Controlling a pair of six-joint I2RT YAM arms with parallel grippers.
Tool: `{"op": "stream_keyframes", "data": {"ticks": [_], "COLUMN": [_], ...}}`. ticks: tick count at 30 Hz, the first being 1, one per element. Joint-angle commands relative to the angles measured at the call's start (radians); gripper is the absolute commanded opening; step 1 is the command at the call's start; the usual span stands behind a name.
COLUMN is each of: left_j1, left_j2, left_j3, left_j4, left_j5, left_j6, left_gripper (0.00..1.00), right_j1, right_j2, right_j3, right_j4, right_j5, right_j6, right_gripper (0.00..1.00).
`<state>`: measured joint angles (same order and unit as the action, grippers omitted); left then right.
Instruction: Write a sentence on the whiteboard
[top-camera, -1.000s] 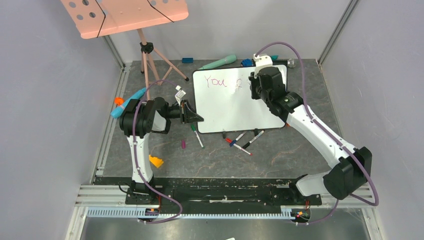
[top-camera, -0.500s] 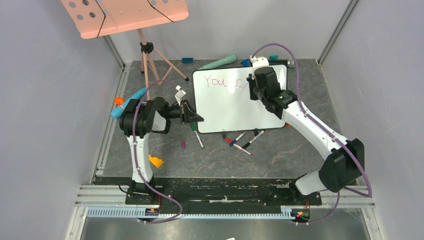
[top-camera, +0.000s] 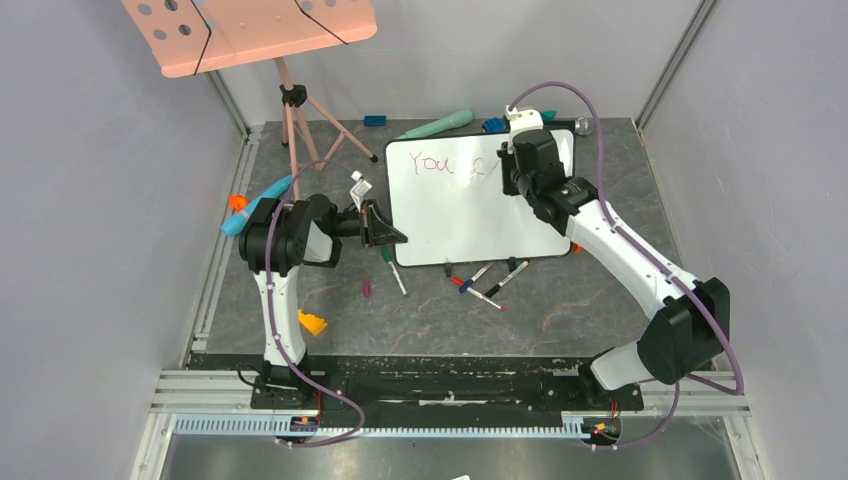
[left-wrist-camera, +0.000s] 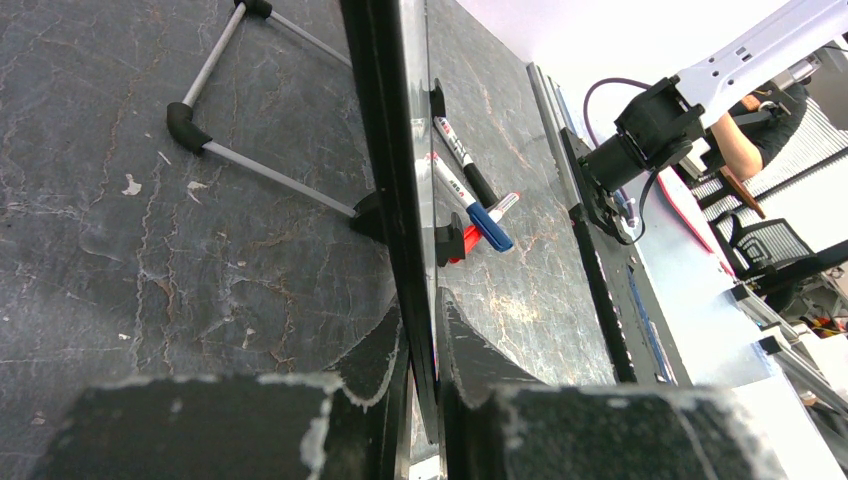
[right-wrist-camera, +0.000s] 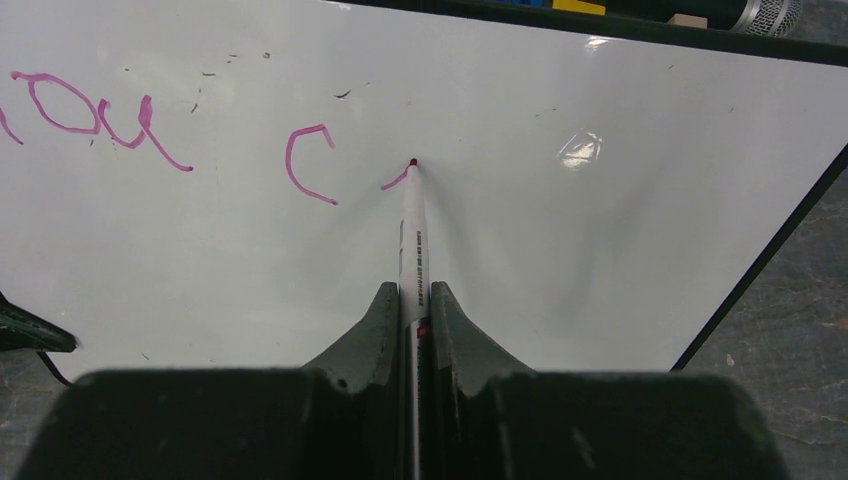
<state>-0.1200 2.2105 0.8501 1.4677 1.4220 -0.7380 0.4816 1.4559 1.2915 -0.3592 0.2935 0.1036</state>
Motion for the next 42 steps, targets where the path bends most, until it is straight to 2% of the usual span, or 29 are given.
{"op": "stream_keyframes", "data": {"ticks": [1,25,42], "left_j1": [-0.004,-0.004,-0.004], "left_j2": [0.009,0.009,0.012], "left_j3": [0.015,0.014,0.015], "left_j4": [0.089,0.089,0.089], "left_j5": [0.028,0.029,0.030], "left_j6": [0.072,0.073,0.072], "left_gripper": [0.02,0.02,0.02], "right_j1": [-0.009,-0.011,-0.011], "right_j2": [0.009,0.044,-0.014], "right_j3": [0.055,0.043,-0.012], "right_j4": [0.036,0.038,-0.014], "right_j5": [0.024,-0.104,-0.076], "right_j6": [0.006,-0.012,-0.026], "right_gripper": [0.00,0.00,0.00]}}
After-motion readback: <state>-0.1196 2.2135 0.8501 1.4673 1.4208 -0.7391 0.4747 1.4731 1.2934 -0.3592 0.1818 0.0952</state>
